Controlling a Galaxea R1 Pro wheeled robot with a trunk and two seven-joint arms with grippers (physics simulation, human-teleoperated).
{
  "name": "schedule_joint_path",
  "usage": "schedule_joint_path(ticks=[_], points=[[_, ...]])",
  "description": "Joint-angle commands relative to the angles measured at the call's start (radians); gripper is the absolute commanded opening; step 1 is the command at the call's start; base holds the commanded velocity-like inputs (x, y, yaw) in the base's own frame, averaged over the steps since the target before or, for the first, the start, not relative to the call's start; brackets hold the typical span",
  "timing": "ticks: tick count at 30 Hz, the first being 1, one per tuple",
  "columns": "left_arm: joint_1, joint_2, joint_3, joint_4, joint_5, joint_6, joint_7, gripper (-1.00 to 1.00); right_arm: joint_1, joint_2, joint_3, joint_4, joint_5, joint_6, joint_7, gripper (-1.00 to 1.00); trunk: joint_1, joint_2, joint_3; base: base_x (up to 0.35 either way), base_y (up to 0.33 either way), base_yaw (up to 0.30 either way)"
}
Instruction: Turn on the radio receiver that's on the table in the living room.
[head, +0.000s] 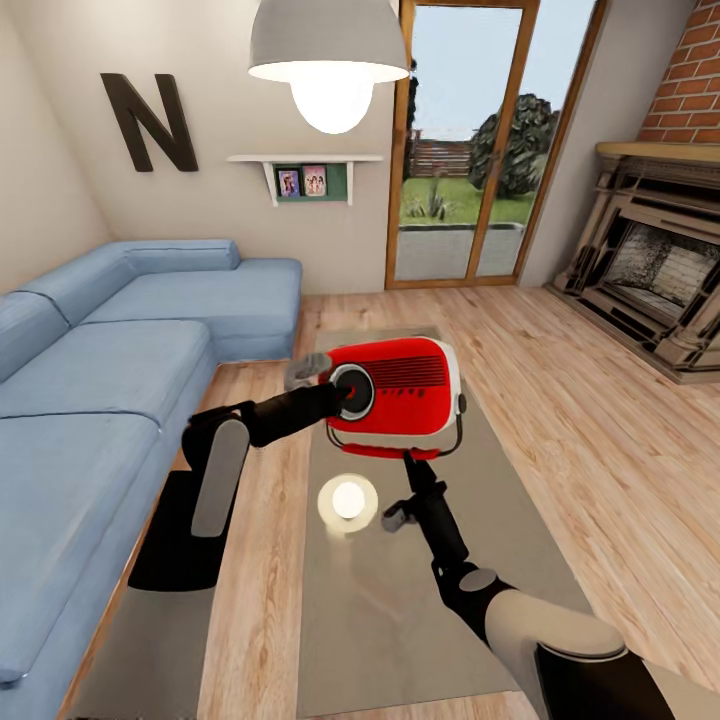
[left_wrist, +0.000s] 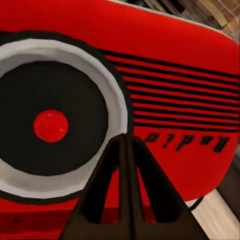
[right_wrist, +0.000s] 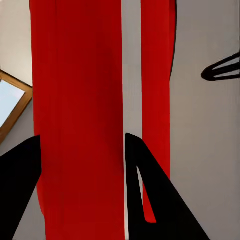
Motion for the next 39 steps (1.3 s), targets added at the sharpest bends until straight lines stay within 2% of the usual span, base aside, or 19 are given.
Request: schedule_joint_path(ticks=[1,2,5,10,13,15,20,30,32,35,39], points=[[-0.004,0.000,0.002,0.001,-0.001,0.000,0.011,-1.00,0.002,0.000,-0.001,0.000,0.010,-0.001,0.000,-1.00,0.000,0.000,0.000,0.000,0.000,0.000],[-0.005,0.000,0.003,0.002,-0.001,0.000,0.027,-1.00,0.003,0.000,-0.001,0.000,0.015,-0.002,0.000,-1.00,0.000,0.000,0.000,0.000,0.000,0.000],[-0.007,0.000,0.004,0.003,-0.001,-0.001,0.150,-1.00,0.008,0.000,-0.001,0.000,0.025,-0.002,0.000,-1.00,0.000,0.000,0.000,0.000,0.000,0.000],[-0.006,0.000,0.006,0.005,-0.013,-0.001,0.187,-1.00,0.010,0.000,-0.001,0.000,0.026,-0.003,0.000,-1.00,0.000,0.000,0.000,0.000,0.000,0.000],[-0.007,0.000,0.007,0.008,-0.054,-0.002,0.194,-1.00,0.011,0.000,-0.001,0.000,0.027,-0.003,0.000,-1.00,0.000,0.000,0.000,0.000,0.000,0.000],[-0.007,0.000,0.007,0.017,-0.066,-0.002,0.193,-1.00,0.013,0.000,-0.001,0.000,0.028,-0.003,0.000,-1.00,0.000,0.000,0.000,0.000,0.000,0.000],[-0.007,0.000,0.006,0.033,-0.073,-0.008,0.192,-1.00,0.016,0.000,-0.001,0.000,0.028,-0.003,0.000,-1.00,0.000,0.000,0.000,0.000,0.000,0.000],[-0.010,0.000,0.003,0.151,-0.070,-0.087,0.188,-1.00,0.028,0.003,-0.001,-0.006,0.030,-0.008,0.000,-1.00,0.000,0.000,0.000,0.000,0.000,0.000],[-0.011,0.000,0.002,0.192,-0.069,-0.133,0.184,-1.00,0.029,0.004,-0.001,-0.007,0.030,-0.010,0.000,-1.00,0.000,0.000,0.000,0.000,0.000,0.000],[-0.011,0.000,0.000,0.211,-0.068,-0.157,0.181,-1.00,0.030,0.005,-0.001,-0.007,0.030,-0.011,0.000,-1.00,0.000,0.000,0.000,0.000,0.000,0.000],[-0.011,0.000,-0.001,0.235,-0.067,-0.165,0.143,-1.00,0.031,0.007,-0.001,-0.008,0.030,-0.012,0.000,-1.00,0.000,0.000,0.000,0.000,0.000,0.000]])
